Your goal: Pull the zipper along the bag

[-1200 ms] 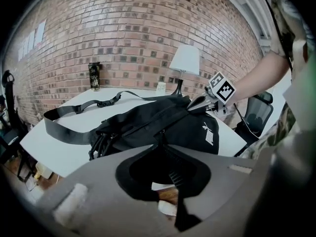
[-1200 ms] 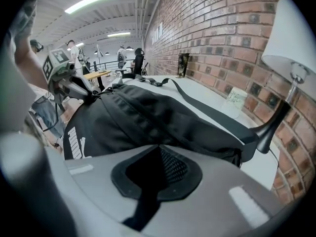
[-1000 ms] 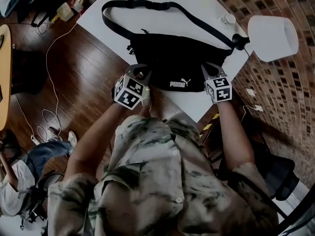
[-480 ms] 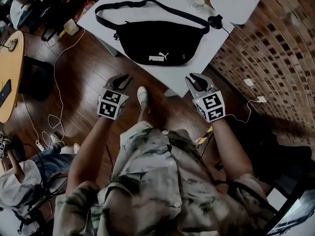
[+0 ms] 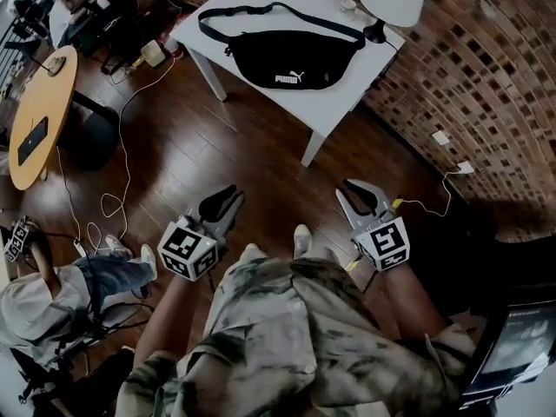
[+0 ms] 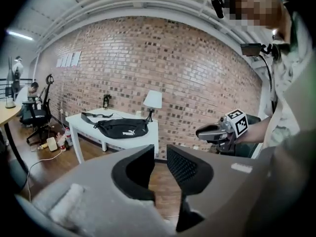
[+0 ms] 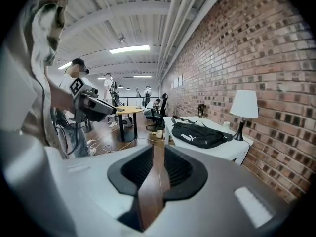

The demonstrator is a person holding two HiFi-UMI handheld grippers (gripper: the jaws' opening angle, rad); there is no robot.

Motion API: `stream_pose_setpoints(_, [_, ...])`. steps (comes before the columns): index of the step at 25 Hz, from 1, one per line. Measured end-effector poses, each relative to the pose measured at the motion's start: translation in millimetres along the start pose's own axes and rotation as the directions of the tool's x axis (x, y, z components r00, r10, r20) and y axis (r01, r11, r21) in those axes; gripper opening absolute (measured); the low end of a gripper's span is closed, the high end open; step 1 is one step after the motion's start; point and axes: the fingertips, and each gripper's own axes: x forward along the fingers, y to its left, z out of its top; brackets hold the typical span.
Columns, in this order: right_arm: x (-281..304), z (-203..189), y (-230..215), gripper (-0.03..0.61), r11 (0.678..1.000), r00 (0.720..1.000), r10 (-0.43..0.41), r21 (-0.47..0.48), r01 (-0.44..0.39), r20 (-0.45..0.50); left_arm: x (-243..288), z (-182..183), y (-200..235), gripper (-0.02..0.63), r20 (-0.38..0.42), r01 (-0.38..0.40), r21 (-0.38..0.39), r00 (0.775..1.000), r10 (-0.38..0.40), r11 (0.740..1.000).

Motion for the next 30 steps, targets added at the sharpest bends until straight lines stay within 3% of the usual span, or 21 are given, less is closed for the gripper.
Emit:
stream_pose_setpoints(6, [-53, 37, 101, 0.074, 0.999, 0.995, -0.045, 0.013, 0.044, 0.086, -88, 2, -58, 0.081, 0.071, 0.131, 0.048, 0.988, -0.134, 0.990])
stream_pose_setpoints(10, [-80, 47, 174, 0.074, 0.994, 0.988, -0.087, 0.077, 0.077, 0.129, -144, -23, -83, 0.081, 0.079, 0.228, 0.047, 0.970, -0.231, 0.973])
stream_pose_setpoints(14, [-103, 47, 228, 0.071, 0.995, 0.988, -0.084, 0.071, 0.076, 0.126, -181, -44, -105, 0.081, 0.068, 0.258, 0.063, 0.963, -0.262, 0.964])
stream_pose_setpoints(23, [-187, 41, 271, 0.069, 0.997, 0.986, -0.080, -0.002, 0.081, 0.145, -225, -60, -175, 0.081, 0.112, 0.233, 0.051, 0.965, -0.238, 0.971])
stream_pose_setpoints(30, [-268, 1, 296, 0.060, 0.999, 0.987, -0.046, 0.006, 0.046, 0.152, -225, -92, -270, 0.081, 0.137, 0.246, 0.031, 0.959, -0.248, 0.969])
